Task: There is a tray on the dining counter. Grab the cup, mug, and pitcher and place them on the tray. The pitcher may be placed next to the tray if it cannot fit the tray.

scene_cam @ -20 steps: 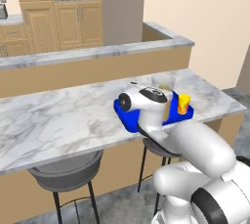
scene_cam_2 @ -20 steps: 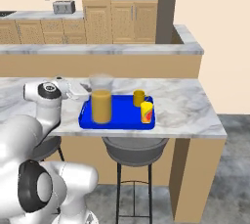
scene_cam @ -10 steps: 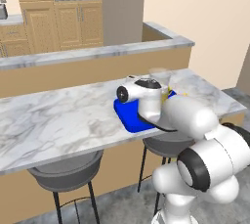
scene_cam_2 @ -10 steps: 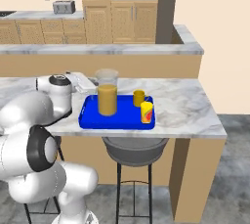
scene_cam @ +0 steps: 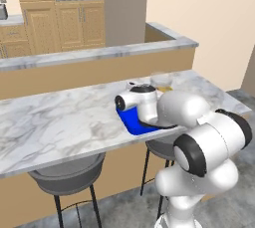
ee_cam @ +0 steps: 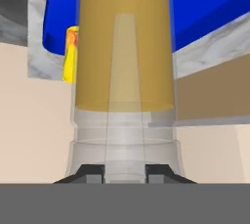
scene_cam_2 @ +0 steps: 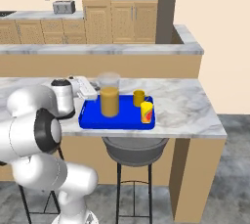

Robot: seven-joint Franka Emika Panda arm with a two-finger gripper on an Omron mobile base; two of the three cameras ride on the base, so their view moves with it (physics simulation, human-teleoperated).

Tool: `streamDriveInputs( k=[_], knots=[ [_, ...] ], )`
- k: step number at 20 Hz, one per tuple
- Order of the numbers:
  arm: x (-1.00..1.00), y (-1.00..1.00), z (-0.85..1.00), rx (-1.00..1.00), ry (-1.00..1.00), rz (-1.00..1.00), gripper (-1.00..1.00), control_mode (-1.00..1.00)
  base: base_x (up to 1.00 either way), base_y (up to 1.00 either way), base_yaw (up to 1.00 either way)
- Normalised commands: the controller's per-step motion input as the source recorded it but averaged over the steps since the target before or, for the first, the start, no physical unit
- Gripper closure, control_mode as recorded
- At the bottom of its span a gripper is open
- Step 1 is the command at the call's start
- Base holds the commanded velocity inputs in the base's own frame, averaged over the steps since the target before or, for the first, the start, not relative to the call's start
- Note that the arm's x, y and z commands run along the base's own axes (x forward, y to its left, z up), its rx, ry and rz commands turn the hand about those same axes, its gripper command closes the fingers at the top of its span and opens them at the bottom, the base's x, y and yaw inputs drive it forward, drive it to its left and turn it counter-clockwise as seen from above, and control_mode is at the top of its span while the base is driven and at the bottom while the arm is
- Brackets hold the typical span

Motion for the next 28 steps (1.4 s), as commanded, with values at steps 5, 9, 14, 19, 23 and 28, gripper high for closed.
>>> streamDriveInputs(
  k=[5,9,14,19,23,28],
  knots=[
    [0.22,0.0,-0.31,0.0,0.0,-0.01,1.0,-1.0,0.0,0.0,0.0],
    [0.04,0.0,-0.08,0.0,0.0,0.0,1.0,-1.0,0.0,0.0,0.0],
    [0.04,0.0,-0.06,0.0,0.0,0.0,1.0,-1.0,0.0,0.0,0.0],
    [0.13,0.0,-0.12,0.0,0.0,0.0,1.0,-1.0,0.0,0.0,0.0],
    [0.13,0.0,-0.15,0.0,0.0,0.0,1.0,-1.0,0.0,0.0,0.0],
    [0.12,0.0,-0.13,0.0,0.0,0.0,1.0,-1.0,0.0,0.0,0.0]
  ],
)
